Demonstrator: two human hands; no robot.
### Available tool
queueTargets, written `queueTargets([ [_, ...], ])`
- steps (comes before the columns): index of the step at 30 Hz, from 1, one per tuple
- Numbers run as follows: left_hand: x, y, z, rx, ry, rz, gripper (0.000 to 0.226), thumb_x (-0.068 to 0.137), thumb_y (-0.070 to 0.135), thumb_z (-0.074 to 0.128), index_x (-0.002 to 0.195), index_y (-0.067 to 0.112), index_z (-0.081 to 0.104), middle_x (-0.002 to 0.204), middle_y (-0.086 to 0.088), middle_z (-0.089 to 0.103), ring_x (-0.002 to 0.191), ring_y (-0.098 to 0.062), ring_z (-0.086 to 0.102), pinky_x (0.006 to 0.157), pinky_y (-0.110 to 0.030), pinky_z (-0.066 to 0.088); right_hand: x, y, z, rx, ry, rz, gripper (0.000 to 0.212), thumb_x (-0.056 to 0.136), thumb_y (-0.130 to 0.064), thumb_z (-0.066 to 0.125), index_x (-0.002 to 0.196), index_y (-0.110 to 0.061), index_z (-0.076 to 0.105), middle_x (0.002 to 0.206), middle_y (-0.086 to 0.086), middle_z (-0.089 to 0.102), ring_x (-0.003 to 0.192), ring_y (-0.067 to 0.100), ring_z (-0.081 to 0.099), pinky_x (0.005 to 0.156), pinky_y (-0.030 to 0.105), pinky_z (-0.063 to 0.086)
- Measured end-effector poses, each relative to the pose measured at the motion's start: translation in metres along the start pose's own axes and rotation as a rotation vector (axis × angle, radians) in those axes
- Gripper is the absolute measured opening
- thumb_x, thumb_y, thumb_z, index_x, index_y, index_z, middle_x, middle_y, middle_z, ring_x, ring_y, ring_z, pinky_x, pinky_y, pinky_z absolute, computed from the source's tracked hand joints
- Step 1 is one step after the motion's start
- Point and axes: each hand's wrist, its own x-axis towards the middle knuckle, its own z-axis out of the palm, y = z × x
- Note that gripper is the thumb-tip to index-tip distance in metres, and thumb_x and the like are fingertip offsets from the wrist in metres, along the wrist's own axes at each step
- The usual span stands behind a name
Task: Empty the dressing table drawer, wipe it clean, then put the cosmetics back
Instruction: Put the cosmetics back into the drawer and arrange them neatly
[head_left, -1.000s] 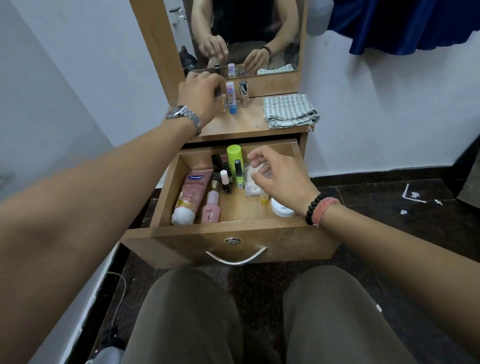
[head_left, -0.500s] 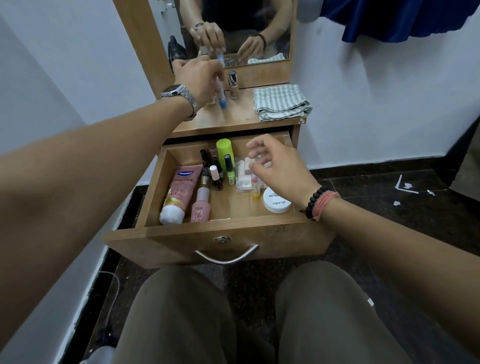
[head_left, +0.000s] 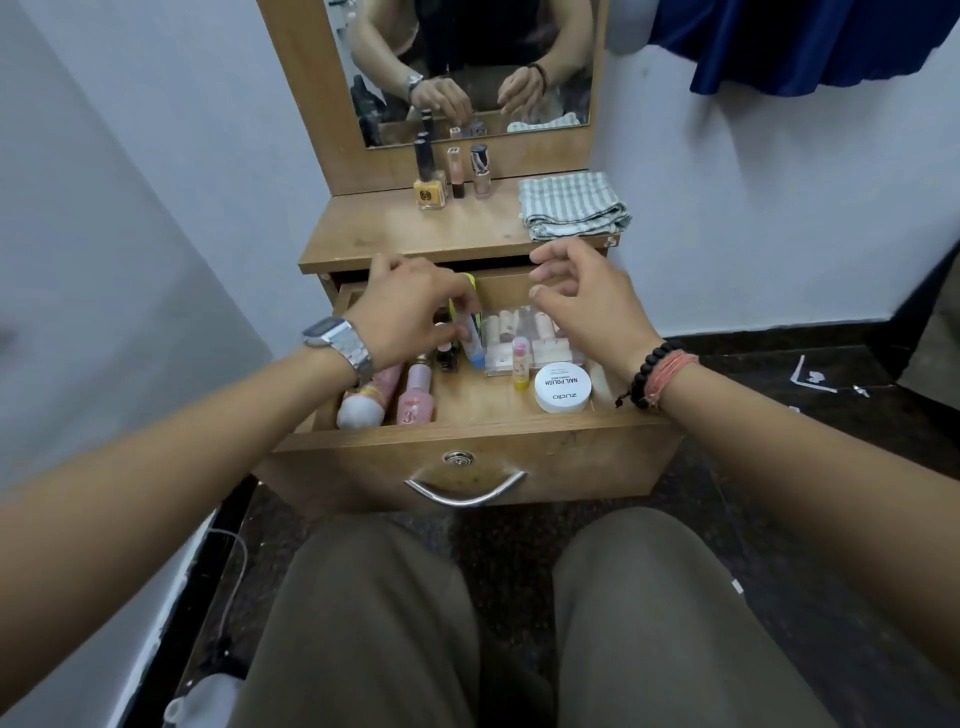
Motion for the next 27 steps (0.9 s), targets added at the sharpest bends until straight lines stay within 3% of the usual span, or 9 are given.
queueTargets([
  [5,0.0,0.02,0.019,-0.015,-0.054,-0.053,0.029,0.081,0.029,0.064,0.106,0.029,0.049,0.097,0.012,0.062,0.103,-0.013,0.051,0.089,-0.033,0.022,-0.005,-0.003,-0.003,-0.024,0.004,0.007,0.027,0.087,-0.014,0.06,0.112,-0.024,0.056,0.104,-0.004,0.065,0.09,0.013,0.065,0.082,0.026,0.053],
  [10,0.006,0.024,0.027,-0.025,-0.077,-0.08,0.032,0.081,0.03,0.064,0.107,0.026,0.048,0.096,0.011,0.063,0.101,-0.014,0.053,0.09,-0.035,0.024,-0.007,-0.002,-0.003,-0.056,-0.004,0.007,0.029,0.086,-0.014,0.061,0.114,-0.021,0.056,0.104,-0.003,0.065,0.088,0.013,0.064,0.083,0.03,0.055],
  [16,0.011,0.026,0.03,-0.014,-0.112,-0.075,0.032,0.08,0.028,0.064,0.108,0.026,0.048,0.096,0.014,0.064,0.105,-0.012,0.053,0.089,-0.034,0.023,-0.007,0.003,-0.003,-0.077,-0.036,0.026,0.029,0.088,-0.016,0.061,0.116,-0.023,0.054,0.106,-0.003,0.064,0.089,0.011,0.062,0.076,0.017,0.049],
  [21,0.01,0.025,0.028,-0.009,-0.136,-0.049,0.033,0.082,0.035,0.065,0.11,0.028,0.05,0.098,0.017,0.059,0.109,-0.012,0.05,0.092,-0.036,0.023,-0.006,0.006,-0.001,-0.078,-0.036,0.034,0.03,0.088,-0.015,0.061,0.116,-0.022,0.054,0.106,-0.002,0.064,0.087,0.011,0.062,0.075,0.014,0.047],
  [24,0.013,0.018,0.017,-0.072,-0.059,-0.03,0.04,0.082,0.053,0.061,0.113,0.029,0.054,0.109,0.013,0.059,0.112,-0.015,0.048,0.091,-0.037,0.028,-0.006,0.008,-0.001,-0.073,-0.041,0.037,0.031,0.088,-0.015,0.06,0.118,-0.022,0.054,0.107,-0.002,0.063,0.089,0.011,0.062,0.075,0.016,0.047],
  [27,0.031,-0.001,0.007,-0.173,0.152,-0.09,0.038,0.087,0.044,0.06,0.118,0.022,0.056,0.117,0.003,0.06,0.111,-0.018,0.052,0.092,-0.037,0.037,-0.005,0.01,-0.001,-0.073,-0.045,0.043,0.033,0.089,-0.016,0.061,0.121,-0.021,0.054,0.107,-0.003,0.064,0.09,0.011,0.061,0.079,0.019,0.048],
])
